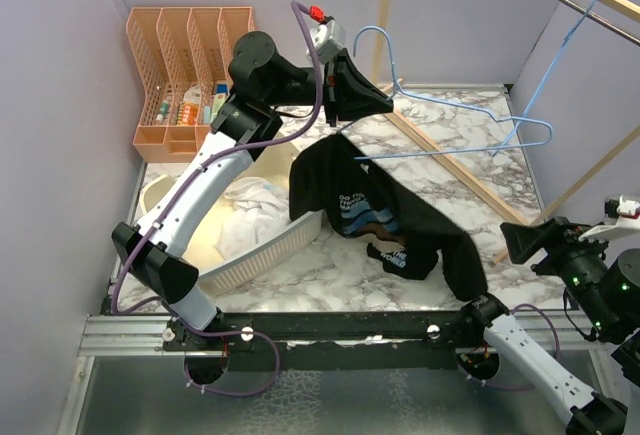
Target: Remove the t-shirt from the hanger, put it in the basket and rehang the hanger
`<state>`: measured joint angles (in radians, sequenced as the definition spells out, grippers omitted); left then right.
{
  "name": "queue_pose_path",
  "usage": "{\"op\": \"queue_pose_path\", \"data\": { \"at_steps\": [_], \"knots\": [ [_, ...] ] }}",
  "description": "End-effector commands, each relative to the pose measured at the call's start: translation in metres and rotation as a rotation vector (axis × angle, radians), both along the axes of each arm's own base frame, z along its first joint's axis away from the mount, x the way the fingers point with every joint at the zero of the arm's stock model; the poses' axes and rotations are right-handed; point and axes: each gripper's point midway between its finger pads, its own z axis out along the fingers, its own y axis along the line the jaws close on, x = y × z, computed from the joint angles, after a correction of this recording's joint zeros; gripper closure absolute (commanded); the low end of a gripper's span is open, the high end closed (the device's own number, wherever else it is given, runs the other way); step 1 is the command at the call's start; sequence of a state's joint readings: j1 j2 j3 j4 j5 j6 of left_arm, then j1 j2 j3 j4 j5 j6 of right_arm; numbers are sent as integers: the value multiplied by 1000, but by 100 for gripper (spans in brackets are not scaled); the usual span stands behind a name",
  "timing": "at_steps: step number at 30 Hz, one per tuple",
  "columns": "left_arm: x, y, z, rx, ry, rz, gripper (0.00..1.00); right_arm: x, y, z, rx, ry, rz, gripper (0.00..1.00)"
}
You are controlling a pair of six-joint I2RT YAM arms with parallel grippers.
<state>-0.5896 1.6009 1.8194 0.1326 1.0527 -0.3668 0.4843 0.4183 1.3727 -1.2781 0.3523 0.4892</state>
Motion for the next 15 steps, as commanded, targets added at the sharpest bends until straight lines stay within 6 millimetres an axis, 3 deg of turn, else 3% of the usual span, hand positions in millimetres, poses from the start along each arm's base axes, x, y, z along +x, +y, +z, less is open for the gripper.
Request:
{"op": "queue_pose_path", "data": {
  "at_steps": [1, 5, 11, 15],
  "knots": [
    [-14, -3, 14, -18, -50, -50, 100, -5, 12, 16, -47, -24, 110, 33],
    [-23, -14, 1, 37, -28, -100, 100, -17, 24, 50, -32, -145, 221, 37],
    [-40, -24, -50, 188, -16, -143, 100, -56, 68, 120, 16, -373, 560, 43],
    [-58, -25, -78, 262, -20, -157, 100, -60, 87, 144, 5, -414, 679, 43]
  ]
}}
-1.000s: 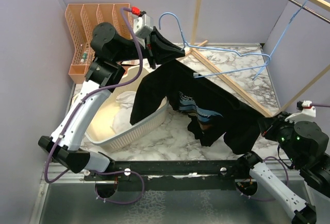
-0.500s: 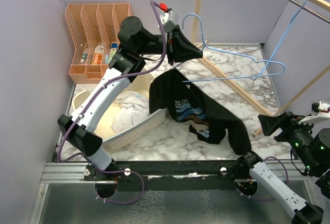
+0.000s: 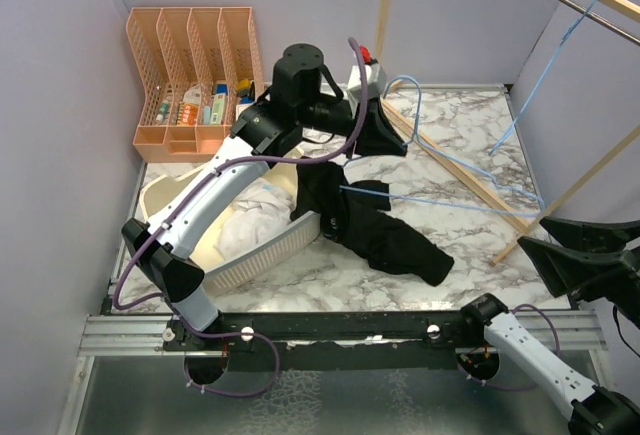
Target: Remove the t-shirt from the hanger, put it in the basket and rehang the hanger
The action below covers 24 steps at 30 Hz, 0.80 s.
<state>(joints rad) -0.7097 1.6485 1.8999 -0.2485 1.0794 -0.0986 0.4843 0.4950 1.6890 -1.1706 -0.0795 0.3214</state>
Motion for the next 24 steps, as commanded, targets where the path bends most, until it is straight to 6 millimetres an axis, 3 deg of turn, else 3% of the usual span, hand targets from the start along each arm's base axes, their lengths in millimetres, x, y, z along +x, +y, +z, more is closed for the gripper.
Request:
{"op": "queue_pose_path", "data": {
  "at_steps": [1, 6, 9, 14, 20, 24],
  "knots": [
    [-27, 6, -34, 93, -34, -44, 100, 0, 40, 29, -67, -76, 218, 42],
    [-50, 11, -39, 91, -48, -84, 100, 39, 53, -2, -182, 61, 200, 38],
    [-55, 15, -37, 86, -53, -86, 100, 49, 62, -24, -222, 125, 232, 37],
    [-63, 21, -32, 79, -66, -98, 100, 53, 69, -44, -240, 191, 258, 36],
    [-66, 25, -31, 73, -78, -97, 100, 50, 70, -55, -246, 220, 275, 37],
    [-67, 24, -29, 65, -78, -103, 100, 44, 76, -62, -248, 232, 329, 47]
  ]
}}
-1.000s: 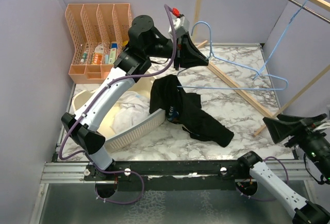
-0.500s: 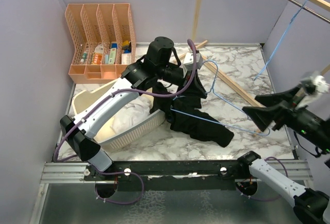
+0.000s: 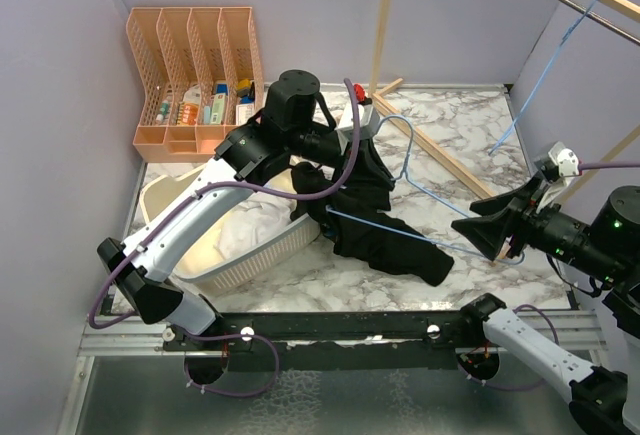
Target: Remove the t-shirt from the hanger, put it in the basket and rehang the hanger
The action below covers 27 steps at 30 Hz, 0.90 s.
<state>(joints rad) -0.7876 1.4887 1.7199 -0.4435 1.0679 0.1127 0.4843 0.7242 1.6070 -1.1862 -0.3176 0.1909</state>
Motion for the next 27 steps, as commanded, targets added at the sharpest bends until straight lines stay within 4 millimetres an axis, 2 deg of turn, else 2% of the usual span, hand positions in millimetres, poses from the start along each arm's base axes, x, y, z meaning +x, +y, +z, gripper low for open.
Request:
{"op": "queue_pose_path", "data": {
  "at_steps": [1, 7, 10, 11, 13, 16, 18, 20, 22, 25, 27],
  "knots": [
    [-9, 5, 11, -35, -27, -29, 100, -12, 10, -13, -8, 32, 92, 51],
    [-10, 0, 24, -80, -26, -48, 100, -7, 11, -30, -34, 72, 91, 71],
    [-5, -5, 35, -102, -29, -47, 100, -4, 6, -29, -38, 62, 54, 95],
    [-2, -8, 39, -113, -31, -36, 100, -2, 3, -27, -34, 54, 28, 99],
    [8, -14, 44, -132, -24, 4, 100, 3, -7, -19, -24, 29, -47, 99],
    [37, -24, 44, -140, -9, 166, 62, 9, -31, -5, -5, -2, -201, 99],
    [63, -25, 39, -126, -2, 316, 50, 12, -51, 3, 2, -7, -319, 99],
    [91, -20, 31, -106, 8, 490, 45, 10, -67, 13, 21, -19, -410, 99],
    [114, -8, 24, -91, 21, 660, 42, 8, -72, 17, 28, -20, -431, 99],
    [128, 12, 12, -66, 11, 800, 42, 7, -58, 8, 9, 28, -362, 99],
    [128, 25, 4, -56, -1, 854, 42, 11, -43, -10, -28, 99, -295, 99]
  ]
}}
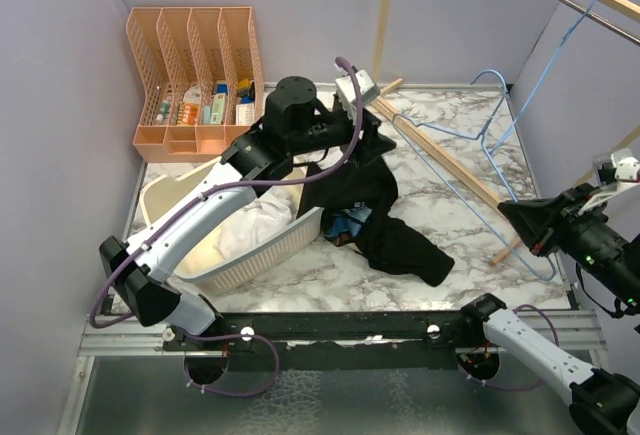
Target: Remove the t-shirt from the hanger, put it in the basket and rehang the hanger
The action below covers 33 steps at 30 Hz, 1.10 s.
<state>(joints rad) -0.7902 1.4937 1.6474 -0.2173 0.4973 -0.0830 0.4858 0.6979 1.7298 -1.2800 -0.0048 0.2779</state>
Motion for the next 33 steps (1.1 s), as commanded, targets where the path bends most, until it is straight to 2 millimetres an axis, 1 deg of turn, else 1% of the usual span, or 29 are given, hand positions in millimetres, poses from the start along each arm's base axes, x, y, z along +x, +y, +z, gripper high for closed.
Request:
{"op": "queue_pose_path", "data": {
  "at_steps": [1, 3, 4, 5, 7, 10, 13, 16, 20, 24, 27, 29, 33],
  "knots": [
    [21, 44, 0, -1, -33, 282, 42, 11, 21, -43, -61, 188, 70, 99],
    [18, 58, -13, 20, -30, 321, 42, 16, 35, -68, -103, 277, 129, 99],
    [14, 64, -19, 27, -27, 331, 42, 20, 39, -72, -102, 289, 137, 99],
    [10, 70, -19, 19, -34, 339, 42, 24, 40, -74, -90, 284, 126, 99],
    [1, 80, -27, 12, -32, 345, 42, 33, 44, -67, -55, 252, 110, 99],
    [-11, 94, -28, -12, -37, 355, 42, 54, 45, -53, -40, 206, 55, 99],
    [-21, 107, -26, -48, -50, 370, 42, 82, 45, -31, -5, 146, -26, 99],
    [-28, 118, -26, -75, -61, 390, 42, 108, 38, -7, 28, 81, -137, 99],
    [-33, 123, -35, -87, -57, 389, 42, 144, 23, 22, 67, -13, -304, 99],
    [-37, 125, -48, -75, -47, 383, 42, 173, 11, 43, 103, -101, -444, 99],
    [-38, 126, -57, -65, -49, 382, 42, 189, -1, 57, 136, -163, -553, 99],
    [-38, 128, -61, -63, -50, 389, 42, 196, -9, 67, 158, -212, -615, 99],
    [-39, 130, -65, -63, -55, 390, 42, 209, -20, 82, 176, -274, -712, 99]
  ]
}}
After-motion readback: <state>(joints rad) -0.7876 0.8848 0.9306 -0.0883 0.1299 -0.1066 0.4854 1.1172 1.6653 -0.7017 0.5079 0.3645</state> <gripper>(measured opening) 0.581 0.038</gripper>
